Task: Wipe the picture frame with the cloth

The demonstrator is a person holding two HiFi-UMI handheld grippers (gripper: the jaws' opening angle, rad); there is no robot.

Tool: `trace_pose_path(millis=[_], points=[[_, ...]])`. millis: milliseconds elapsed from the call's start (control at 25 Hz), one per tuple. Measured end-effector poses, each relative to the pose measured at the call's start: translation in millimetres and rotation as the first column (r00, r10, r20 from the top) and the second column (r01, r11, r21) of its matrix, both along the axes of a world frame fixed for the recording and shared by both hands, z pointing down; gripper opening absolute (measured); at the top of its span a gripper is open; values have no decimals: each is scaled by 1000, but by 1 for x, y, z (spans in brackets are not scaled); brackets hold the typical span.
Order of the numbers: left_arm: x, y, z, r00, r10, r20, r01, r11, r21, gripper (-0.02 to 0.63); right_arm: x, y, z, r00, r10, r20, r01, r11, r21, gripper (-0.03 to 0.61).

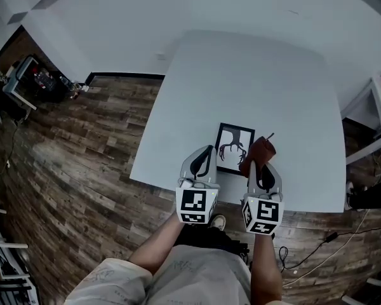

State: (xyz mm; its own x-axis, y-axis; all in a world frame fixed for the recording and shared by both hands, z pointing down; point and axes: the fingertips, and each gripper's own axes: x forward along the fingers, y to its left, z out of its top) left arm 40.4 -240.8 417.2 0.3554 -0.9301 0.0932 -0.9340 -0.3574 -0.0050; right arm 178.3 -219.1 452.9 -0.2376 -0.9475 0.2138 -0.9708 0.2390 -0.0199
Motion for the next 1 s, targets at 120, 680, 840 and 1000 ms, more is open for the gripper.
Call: trace_pose_path(millis=[120,680,840,1000], points=[[2,-11,7,1000,4,8,-4,1000,-23,0,0,-17,13,1000,-4,6,4,999,-43,80],[-8,-47,22,999,42,23,-40,996,-78,0,-63,-116,110,995,-79,63,99,878,-468,81],[-17,-43,10,998,53,28,-52,998,-25,0,-86,-138,138,996,-89,30,90,815,-573,81],[-31,-44,7,999,46,20,-46,999,-6,0,-94,-146,160,997,-77,-4,57,772,-633,81]])
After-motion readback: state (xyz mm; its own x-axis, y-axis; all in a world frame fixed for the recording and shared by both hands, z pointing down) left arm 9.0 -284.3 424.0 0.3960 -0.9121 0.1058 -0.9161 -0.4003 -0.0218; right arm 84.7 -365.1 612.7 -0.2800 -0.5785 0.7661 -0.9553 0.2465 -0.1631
